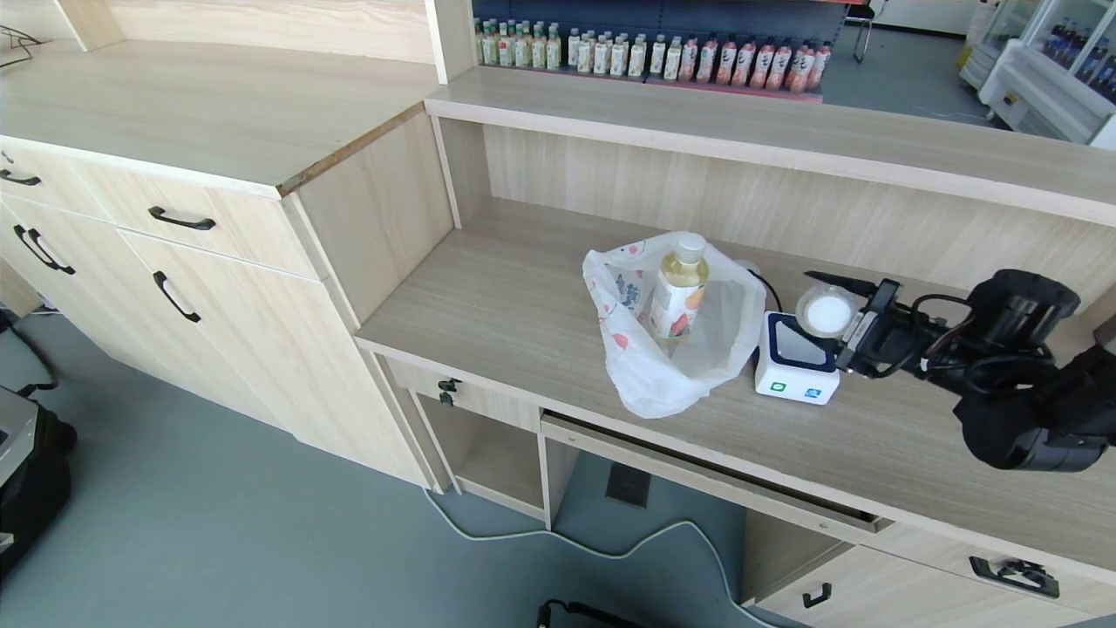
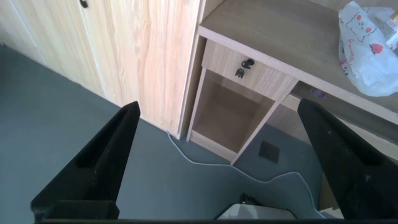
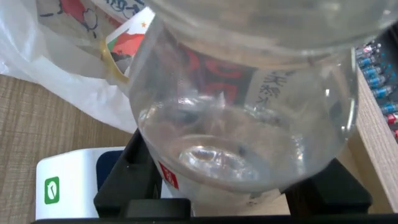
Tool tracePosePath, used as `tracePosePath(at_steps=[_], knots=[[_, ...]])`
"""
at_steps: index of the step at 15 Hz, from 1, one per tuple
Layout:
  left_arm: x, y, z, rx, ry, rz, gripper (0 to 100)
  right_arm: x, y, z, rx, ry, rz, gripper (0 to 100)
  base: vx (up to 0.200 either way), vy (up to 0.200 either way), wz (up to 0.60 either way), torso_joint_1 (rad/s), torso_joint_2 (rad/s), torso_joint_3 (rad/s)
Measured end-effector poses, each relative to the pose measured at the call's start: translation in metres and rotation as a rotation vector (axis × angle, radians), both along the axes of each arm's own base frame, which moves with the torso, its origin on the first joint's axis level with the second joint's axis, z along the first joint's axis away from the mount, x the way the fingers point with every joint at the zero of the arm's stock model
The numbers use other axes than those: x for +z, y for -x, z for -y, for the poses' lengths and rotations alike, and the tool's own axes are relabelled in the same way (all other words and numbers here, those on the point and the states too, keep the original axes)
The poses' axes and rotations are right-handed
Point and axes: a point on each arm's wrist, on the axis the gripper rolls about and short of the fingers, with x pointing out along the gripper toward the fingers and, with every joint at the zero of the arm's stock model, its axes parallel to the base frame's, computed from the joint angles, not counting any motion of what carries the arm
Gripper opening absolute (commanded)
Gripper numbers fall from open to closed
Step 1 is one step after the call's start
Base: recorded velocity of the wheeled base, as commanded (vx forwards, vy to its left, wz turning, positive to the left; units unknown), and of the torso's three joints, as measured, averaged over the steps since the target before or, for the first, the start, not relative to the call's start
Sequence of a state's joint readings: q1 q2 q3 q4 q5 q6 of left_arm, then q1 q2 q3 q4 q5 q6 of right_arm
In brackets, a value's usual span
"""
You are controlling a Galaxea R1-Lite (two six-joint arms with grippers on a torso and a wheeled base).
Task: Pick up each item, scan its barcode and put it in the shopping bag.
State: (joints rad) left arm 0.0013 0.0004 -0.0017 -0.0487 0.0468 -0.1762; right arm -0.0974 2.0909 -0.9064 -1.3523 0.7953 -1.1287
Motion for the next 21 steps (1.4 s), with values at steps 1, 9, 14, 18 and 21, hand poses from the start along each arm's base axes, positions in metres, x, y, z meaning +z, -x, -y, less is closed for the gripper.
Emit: tracePosePath(at_steps=[1,9,14,18,21], knots=[[0.000,0.000,0.000,0.000,0.000,0.000,100,0.018,0.012,0.001,-0.039,-0.058,-0.033,0,0.000,0.000,0.00,0.000,0.00,0.000],[0.000,0.000,0.000,0.000,0.000,0.000,100,0.107,0.188,0.011,-0.800,-0.779,-0.362,0,0.000,0.000,0.00,0.000,0.00,0.000],[0.000,0.000,0.000,0.001,0.000,0.000,100,0.109,0.211,-0.001,-0.722,-0.821,-0.207,0,0.000,0.000,0.24,0.000,0.00,-0.001],[0.000,0.000,0.000,0.001,0.000,0.000,100,0.108,0.191,-0.027,-0.554,-0.811,-0.212,0,0.000,0.000,0.60,0.002,0.00,0.002],[0.000,0.000,0.000,0.001,0.000,0.000,100,0.090,0.156,-0.045,-0.481,-0.802,-0.266,0,0.000,0.000,0.00,0.000,0.00,0.000]])
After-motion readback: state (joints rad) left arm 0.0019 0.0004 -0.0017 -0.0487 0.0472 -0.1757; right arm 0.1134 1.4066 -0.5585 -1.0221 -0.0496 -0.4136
